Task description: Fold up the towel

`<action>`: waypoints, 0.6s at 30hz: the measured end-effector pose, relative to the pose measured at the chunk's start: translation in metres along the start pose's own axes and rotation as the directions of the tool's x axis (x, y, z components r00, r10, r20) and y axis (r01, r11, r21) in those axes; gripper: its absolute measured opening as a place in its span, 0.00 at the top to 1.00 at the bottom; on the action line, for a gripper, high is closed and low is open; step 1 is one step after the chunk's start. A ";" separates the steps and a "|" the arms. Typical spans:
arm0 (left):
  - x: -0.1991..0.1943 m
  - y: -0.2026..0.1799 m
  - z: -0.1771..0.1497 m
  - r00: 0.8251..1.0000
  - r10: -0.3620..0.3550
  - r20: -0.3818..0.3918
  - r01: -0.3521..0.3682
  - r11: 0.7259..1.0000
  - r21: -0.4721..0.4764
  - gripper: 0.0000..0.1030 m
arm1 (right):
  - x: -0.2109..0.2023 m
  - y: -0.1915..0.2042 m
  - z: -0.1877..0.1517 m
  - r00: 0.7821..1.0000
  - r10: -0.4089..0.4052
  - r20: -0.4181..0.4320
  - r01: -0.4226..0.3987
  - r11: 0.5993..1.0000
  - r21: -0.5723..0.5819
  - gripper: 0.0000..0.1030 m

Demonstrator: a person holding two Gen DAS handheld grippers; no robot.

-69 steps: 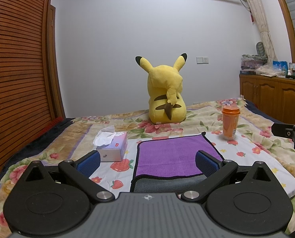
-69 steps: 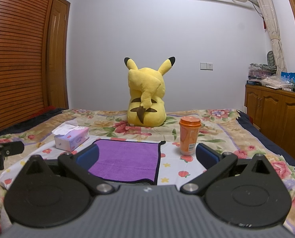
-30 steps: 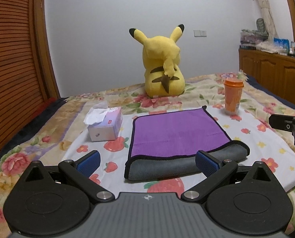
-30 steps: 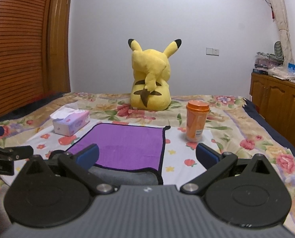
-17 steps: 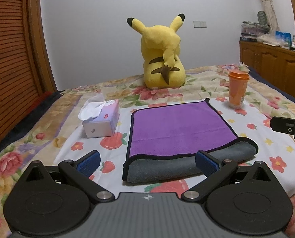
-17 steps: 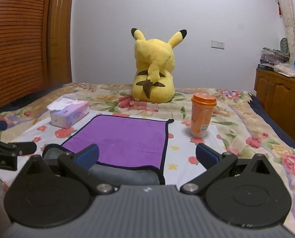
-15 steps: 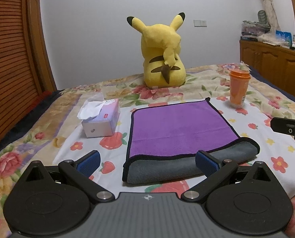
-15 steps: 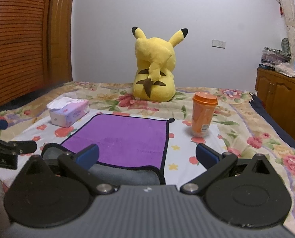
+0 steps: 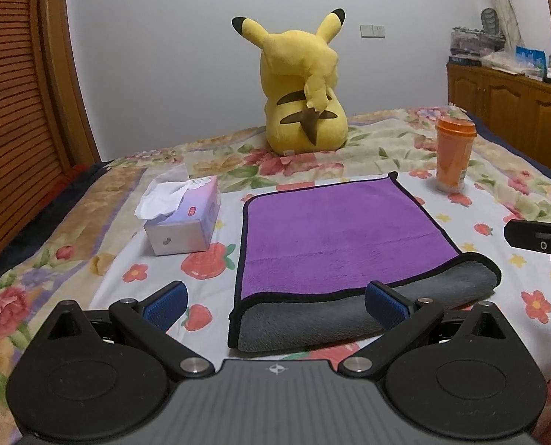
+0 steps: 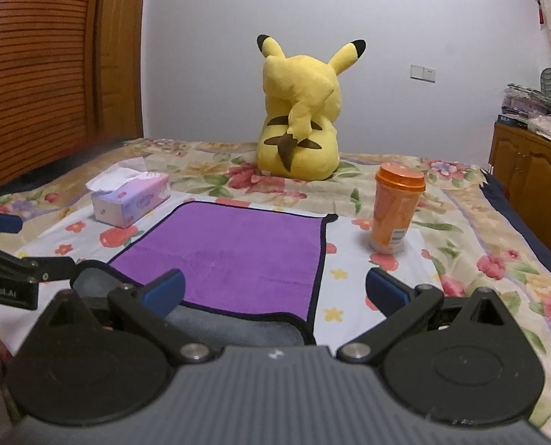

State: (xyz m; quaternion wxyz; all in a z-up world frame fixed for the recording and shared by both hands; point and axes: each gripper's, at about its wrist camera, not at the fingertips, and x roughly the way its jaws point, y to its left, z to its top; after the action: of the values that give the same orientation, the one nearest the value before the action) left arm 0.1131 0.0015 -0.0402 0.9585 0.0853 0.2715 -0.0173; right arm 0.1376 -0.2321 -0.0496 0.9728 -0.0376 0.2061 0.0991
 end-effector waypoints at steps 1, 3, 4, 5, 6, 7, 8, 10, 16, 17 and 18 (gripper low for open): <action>0.002 0.001 0.000 1.000 0.000 -0.004 0.000 1.000 0.001 0.00 | 0.001 0.000 0.000 1.000 0.003 -0.002 -0.003 1.000 -0.001 0.00; 0.007 0.002 0.001 1.000 0.001 -0.011 -0.001 1.000 0.005 0.00 | 0.005 -0.001 0.002 1.000 0.013 -0.011 -0.013 1.000 -0.003 0.00; 0.009 0.002 0.001 1.000 0.003 -0.016 -0.003 1.000 0.008 0.00 | 0.007 -0.001 0.002 1.000 0.020 -0.017 -0.020 1.000 -0.002 0.00; 0.011 0.003 0.000 1.000 0.005 -0.020 -0.005 1.000 0.009 0.00 | 0.009 -0.001 0.002 0.999 0.029 -0.024 -0.029 1.000 -0.002 0.00; 0.014 0.005 0.001 1.000 0.005 -0.026 -0.005 1.000 0.008 0.00 | 0.011 -0.002 0.002 0.999 0.034 -0.029 -0.034 0.999 -0.002 0.00; 0.017 0.007 0.001 1.000 0.005 -0.029 -0.004 1.000 0.005 0.00 | 0.013 -0.002 0.002 0.999 0.039 -0.036 -0.039 0.999 -0.004 0.00; 0.020 0.009 0.002 0.999 0.004 -0.033 -0.004 1.000 0.002 0.00 | 0.015 -0.002 0.002 0.998 0.044 -0.042 -0.044 0.999 -0.006 0.00; 0.026 0.013 0.003 0.999 0.004 -0.042 -0.004 1.000 -0.001 0.00 | 0.019 -0.002 0.002 0.997 0.053 -0.053 -0.053 0.999 -0.010 0.00; 0.040 0.020 0.004 0.998 -0.013 -0.066 0.012 1.000 -0.008 0.00 | 0.034 -0.007 0.004 0.994 0.062 -0.085 -0.063 0.998 -0.015 0.00; 0.042 0.022 0.004 0.997 -0.024 -0.070 0.023 1.000 -0.014 0.00 | 0.037 -0.008 0.004 0.994 0.064 -0.092 -0.066 0.998 -0.012 0.00; 0.044 0.023 0.004 0.997 -0.031 -0.074 0.030 0.999 -0.017 0.00 | 0.039 -0.009 0.004 0.993 0.067 -0.098 -0.068 0.998 -0.010 0.00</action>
State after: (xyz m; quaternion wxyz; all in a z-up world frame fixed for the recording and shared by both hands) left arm 0.1546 0.0237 -0.0566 0.9481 0.0740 0.3082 -0.0267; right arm 0.1761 -0.2333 -0.0618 0.9574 -0.0418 0.2537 0.1312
